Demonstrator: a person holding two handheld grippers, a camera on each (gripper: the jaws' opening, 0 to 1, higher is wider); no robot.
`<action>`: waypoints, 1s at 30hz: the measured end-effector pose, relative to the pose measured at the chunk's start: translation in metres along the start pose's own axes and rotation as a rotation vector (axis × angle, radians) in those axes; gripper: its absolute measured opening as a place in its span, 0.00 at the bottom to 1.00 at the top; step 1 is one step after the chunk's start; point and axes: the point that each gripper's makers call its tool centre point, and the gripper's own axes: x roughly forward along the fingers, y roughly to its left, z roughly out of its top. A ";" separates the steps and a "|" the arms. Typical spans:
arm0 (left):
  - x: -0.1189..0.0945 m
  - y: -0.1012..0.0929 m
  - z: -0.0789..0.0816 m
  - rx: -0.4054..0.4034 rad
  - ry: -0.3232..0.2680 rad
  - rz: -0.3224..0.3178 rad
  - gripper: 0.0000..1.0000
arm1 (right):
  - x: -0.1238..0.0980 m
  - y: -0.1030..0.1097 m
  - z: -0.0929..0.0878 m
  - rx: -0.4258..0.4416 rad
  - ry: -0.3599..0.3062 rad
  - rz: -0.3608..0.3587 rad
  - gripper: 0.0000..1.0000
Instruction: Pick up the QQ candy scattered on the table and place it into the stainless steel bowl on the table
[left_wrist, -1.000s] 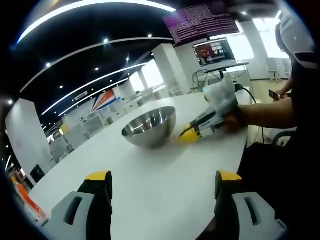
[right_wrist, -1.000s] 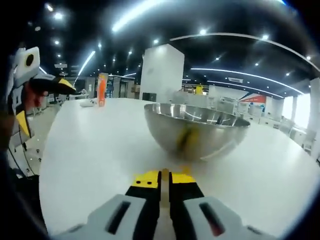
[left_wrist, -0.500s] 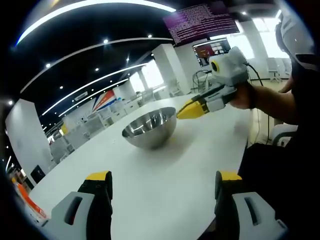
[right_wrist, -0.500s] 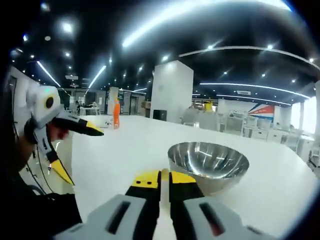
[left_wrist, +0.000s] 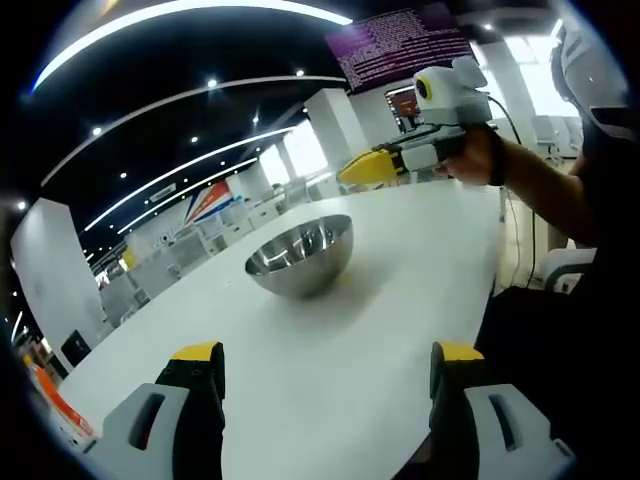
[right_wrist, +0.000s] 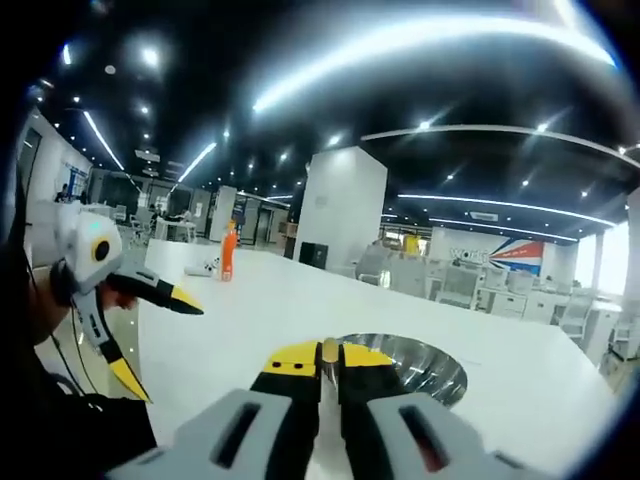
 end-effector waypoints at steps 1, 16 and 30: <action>0.000 0.000 0.000 0.001 0.000 0.001 0.85 | 0.001 -0.003 0.003 -0.009 -0.007 -0.008 0.07; 0.001 0.001 0.004 0.001 -0.006 -0.004 0.85 | 0.047 -0.069 -0.003 -0.056 0.024 -0.117 0.07; -0.003 0.004 -0.001 -0.003 0.002 0.004 0.85 | 0.081 -0.076 -0.085 -0.033 0.203 -0.102 0.07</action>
